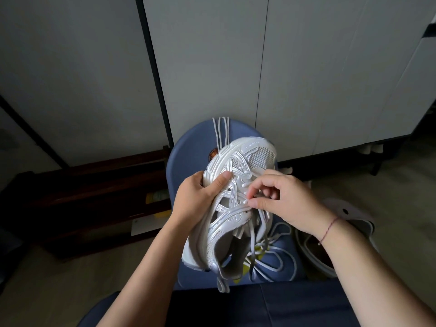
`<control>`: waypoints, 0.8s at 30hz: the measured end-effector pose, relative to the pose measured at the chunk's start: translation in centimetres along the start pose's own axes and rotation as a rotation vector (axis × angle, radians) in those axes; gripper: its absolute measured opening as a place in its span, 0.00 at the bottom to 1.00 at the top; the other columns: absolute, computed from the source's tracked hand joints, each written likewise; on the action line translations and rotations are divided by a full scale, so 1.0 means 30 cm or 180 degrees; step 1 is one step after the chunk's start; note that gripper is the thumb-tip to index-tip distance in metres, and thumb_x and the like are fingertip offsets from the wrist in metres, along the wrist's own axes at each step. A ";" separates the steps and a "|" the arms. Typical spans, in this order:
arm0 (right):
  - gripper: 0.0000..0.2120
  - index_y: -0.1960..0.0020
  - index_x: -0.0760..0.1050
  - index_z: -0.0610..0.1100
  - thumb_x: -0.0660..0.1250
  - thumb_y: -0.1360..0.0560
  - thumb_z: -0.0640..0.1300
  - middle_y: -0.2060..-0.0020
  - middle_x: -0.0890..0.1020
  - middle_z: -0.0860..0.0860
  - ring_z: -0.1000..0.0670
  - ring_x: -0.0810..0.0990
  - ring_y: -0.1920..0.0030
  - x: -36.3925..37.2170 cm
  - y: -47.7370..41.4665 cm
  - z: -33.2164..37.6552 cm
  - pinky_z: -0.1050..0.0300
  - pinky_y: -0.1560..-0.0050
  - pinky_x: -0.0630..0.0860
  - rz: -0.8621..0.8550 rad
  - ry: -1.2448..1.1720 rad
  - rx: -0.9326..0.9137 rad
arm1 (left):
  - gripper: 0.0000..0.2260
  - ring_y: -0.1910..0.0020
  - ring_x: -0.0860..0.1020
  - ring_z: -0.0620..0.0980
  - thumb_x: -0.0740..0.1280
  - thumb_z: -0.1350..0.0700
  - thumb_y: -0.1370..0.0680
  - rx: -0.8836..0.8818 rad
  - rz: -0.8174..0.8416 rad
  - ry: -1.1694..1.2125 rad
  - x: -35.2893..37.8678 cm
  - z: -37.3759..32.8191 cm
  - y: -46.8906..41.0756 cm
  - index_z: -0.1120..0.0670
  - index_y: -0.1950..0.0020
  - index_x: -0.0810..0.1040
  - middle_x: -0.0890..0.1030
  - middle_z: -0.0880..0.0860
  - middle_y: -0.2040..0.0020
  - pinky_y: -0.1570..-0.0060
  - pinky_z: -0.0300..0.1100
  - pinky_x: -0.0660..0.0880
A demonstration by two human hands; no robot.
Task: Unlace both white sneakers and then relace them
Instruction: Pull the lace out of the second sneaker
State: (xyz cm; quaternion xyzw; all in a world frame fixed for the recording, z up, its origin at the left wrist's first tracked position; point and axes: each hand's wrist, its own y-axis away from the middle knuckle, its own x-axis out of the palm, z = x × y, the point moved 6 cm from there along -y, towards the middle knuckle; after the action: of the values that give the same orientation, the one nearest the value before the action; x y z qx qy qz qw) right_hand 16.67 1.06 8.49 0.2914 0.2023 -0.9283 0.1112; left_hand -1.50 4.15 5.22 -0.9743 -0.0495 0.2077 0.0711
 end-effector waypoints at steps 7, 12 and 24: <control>0.07 0.62 0.76 0.50 0.71 0.28 0.42 0.66 0.68 0.63 0.68 0.72 0.55 0.041 -0.005 0.012 0.63 0.52 0.66 -0.0070 0.0908 -0.0294 | 0.26 0.70 0.75 0.42 0.66 0.30 0.33 0.0068 -0.0126 -0.0226 -0.008 0.003 -0.001 0.55 0.64 0.76 0.80 0.49 0.69 0.65 0.45 0.73; 0.07 0.60 0.73 0.52 0.66 0.25 0.44 0.63 0.72 0.57 0.60 0.71 0.60 0.033 0.001 -0.012 0.63 0.55 0.69 -0.0287 -0.0062 0.0059 | 0.16 0.72 0.75 0.35 0.70 0.38 0.28 0.0110 -0.0323 -0.0105 -0.027 0.002 -0.005 0.48 0.66 0.73 0.78 0.43 0.71 0.73 0.29 0.67; 0.09 0.57 0.72 0.52 0.68 0.28 0.56 0.63 0.72 0.58 0.59 0.70 0.64 0.065 0.000 -0.012 0.67 0.61 0.68 -0.0374 -0.0263 -0.0044 | 0.25 0.70 0.74 0.45 0.67 0.31 0.31 0.0169 -0.0521 -0.0570 -0.041 0.002 -0.014 0.54 0.64 0.72 0.77 0.48 0.69 0.69 0.44 0.69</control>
State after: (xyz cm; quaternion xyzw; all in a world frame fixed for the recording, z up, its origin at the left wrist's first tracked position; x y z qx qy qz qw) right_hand 15.27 1.04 7.06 0.2396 0.2206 -0.9431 0.0668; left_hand -2.67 4.40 5.72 -0.9424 -0.1296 0.2886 0.1090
